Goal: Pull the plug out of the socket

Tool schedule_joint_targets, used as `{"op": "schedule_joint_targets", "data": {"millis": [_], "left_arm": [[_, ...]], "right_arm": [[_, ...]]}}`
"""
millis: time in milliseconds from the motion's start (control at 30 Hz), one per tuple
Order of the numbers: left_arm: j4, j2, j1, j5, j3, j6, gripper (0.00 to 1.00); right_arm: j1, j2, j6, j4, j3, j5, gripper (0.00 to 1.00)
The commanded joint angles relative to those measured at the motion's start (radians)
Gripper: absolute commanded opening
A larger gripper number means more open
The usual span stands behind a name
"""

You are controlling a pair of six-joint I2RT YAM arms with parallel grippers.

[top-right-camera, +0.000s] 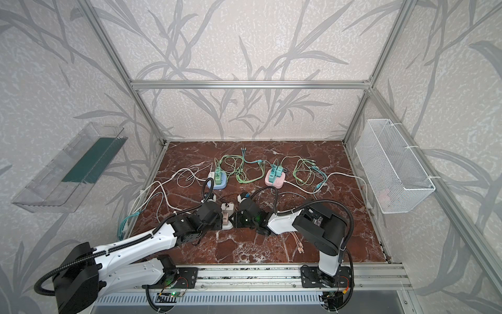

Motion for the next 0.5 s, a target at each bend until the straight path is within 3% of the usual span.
{"op": "schedule_joint_targets", "data": {"millis": [0,233,467], "left_arm": [[0.087,0.002,-0.013,0.085,0.049,-0.006,0.12],[0.113,0.054,-0.056,0.082,0.078,-0.026,0.1],[0.101,0.013,-0.062,0.048,0.094,-0.032,0.09]], "right_arm": [[0.013,-0.025,-0.056,-0.155,-0.013,0.045,0.35],[0.017,-0.048,-0.05,-0.162,-0.085,0.054,0.34],[0.017,-0.078,-0.05,-0.188,-0.135,0.078,0.34]]}}
